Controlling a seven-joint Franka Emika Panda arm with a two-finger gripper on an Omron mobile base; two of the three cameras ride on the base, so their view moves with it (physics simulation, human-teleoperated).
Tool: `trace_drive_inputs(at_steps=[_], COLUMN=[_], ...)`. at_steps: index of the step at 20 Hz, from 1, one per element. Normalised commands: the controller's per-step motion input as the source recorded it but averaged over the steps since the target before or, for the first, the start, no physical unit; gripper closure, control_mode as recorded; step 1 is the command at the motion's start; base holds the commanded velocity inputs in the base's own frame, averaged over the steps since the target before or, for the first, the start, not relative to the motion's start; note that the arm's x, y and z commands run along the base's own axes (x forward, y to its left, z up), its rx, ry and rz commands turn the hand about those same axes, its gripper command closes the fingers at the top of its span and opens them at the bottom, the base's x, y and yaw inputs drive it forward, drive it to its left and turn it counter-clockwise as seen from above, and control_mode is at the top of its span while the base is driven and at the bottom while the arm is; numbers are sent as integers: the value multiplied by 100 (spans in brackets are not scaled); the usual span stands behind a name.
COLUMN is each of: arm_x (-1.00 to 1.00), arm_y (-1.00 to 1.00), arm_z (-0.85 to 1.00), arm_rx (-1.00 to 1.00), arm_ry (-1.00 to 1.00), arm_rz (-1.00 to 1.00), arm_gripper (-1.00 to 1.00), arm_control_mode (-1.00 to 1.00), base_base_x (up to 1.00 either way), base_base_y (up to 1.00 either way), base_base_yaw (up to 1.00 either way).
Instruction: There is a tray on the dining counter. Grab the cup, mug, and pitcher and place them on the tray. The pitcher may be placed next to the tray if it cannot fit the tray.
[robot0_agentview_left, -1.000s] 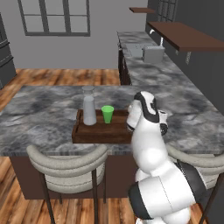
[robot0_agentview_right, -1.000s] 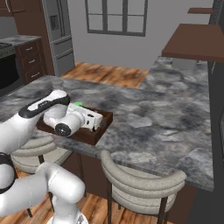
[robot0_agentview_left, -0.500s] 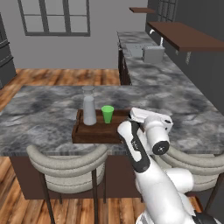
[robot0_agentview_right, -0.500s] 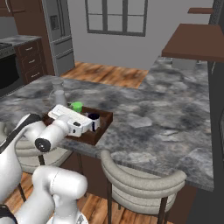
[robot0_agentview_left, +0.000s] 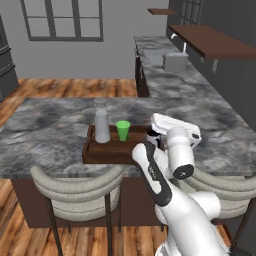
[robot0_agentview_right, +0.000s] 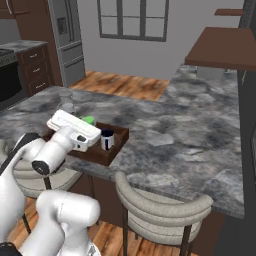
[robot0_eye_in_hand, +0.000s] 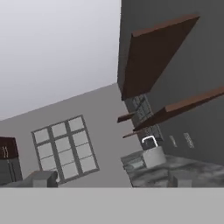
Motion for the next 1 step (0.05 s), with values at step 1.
trace_drive_inputs(at_steps=[1], arm_x=[-79], arm_y=[0], arm_z=[100], arm_rx=[7], arm_ry=[4], arm_rz=[0], arm_gripper=[-100], arm_control_mode=[-100], base_base_x=[0], base_base_y=[0], base_base_yaw=[0])
